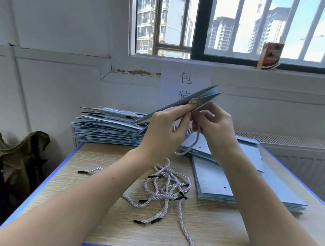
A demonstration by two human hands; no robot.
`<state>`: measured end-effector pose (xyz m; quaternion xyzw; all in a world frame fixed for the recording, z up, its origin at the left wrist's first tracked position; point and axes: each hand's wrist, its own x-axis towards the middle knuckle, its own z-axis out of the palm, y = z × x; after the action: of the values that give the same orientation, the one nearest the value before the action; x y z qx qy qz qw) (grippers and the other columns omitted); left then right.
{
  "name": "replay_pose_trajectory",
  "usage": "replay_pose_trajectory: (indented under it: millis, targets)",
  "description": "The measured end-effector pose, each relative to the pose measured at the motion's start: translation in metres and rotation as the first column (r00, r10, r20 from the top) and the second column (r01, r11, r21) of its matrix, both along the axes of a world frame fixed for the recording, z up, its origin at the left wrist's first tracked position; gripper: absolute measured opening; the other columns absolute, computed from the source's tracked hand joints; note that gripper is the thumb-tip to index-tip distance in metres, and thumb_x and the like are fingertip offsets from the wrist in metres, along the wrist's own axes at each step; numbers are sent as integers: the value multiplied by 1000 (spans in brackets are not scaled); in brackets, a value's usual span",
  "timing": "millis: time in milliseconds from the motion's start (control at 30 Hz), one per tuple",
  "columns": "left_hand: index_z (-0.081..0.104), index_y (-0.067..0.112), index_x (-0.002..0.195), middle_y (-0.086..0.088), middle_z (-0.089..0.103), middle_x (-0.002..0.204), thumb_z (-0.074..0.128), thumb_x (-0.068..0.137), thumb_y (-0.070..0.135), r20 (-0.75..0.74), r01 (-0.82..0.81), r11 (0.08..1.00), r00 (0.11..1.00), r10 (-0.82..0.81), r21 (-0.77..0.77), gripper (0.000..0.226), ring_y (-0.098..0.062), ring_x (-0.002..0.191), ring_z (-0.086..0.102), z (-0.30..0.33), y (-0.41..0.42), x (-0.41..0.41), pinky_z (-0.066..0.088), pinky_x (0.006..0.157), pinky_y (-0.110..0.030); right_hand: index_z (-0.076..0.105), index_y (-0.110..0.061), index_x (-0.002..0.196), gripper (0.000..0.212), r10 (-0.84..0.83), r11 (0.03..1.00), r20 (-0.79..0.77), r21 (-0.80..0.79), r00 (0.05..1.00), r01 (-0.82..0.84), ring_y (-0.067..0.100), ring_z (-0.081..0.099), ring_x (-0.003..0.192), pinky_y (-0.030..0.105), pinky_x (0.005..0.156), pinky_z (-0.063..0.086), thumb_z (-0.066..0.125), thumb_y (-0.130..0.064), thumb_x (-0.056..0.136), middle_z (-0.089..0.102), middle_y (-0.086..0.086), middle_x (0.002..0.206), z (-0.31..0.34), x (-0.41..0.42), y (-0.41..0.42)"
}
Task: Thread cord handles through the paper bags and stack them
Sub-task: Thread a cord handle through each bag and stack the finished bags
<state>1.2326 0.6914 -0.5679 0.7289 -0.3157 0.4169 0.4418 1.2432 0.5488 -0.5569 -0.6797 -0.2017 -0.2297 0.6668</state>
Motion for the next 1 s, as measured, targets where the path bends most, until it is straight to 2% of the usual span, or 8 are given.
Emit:
replay_pose_trajectory:
  millis: [67,133,233,333,433,567,833,1000]
  targets:
    - [70,6,121,20,64,77,56,99,7,-113,26,998,993,-33,-65,26,8,61,56,5,2,-1,39,59,-5,68,-2,93,16,8,1000,-25,22,1000,-8,20,53,62,31,64,48,55,7,92,65,2,69,1,-1,-1]
    - [71,7,119,16,65,73,57,99,10,-149,42,994,987,-58,-104,24,1,56,55,9,4,-2,39,54,-9,71,-5,93,15,15,999,-26,29,1000,-15,20,51,65,29,64,48,58,3,92,63,-2,67,2,-2,-1]
    - [68,9,123,1,75,105,60,97,12,-146,75,987,985,-96,-144,27,-6,93,70,12,5,-3,58,83,-28,68,-11,92,13,7,999,-14,31,1000,-7,18,51,65,25,62,48,59,-2,96,59,-4,66,4,-4,0]
    - [63,7,130,-2,71,119,59,98,7,-146,126,974,977,-154,-187,33,-6,112,66,11,2,-6,53,99,-28,60,-9,96,11,8,1000,-5,19,1000,-8,18,57,68,32,67,51,53,-1,98,62,4,76,5,-5,1]
    - [61,6,132,-4,71,120,58,98,4,-168,161,959,965,-202,-234,35,-6,110,67,13,1,-8,54,97,-29,55,0,105,7,43,999,43,12,998,-44,19,62,72,33,70,53,50,1,101,66,11,86,7,-7,0]
    - [63,7,130,-2,74,112,57,98,1,-236,201,918,927,-290,-341,33,-3,100,69,17,3,-9,53,87,-19,57,-4,94,7,30,999,66,19,997,-31,18,59,64,29,63,52,56,2,96,69,11,77,9,-13,2]
    - [56,17,138,-2,75,110,60,97,5,-326,267,895,862,-387,-357,43,-14,108,69,16,2,-5,54,97,-31,66,-8,89,10,-35,999,54,29,998,33,20,48,64,27,63,44,64,2,89,60,2,65,11,-11,-8]
    - [65,23,128,3,76,105,64,94,8,-385,188,905,858,-341,-382,37,-26,100,70,6,-21,6,56,94,-47,65,-21,94,15,-132,989,21,-63,991,133,21,49,64,35,63,44,60,-7,94,58,4,68,4,1,-15]
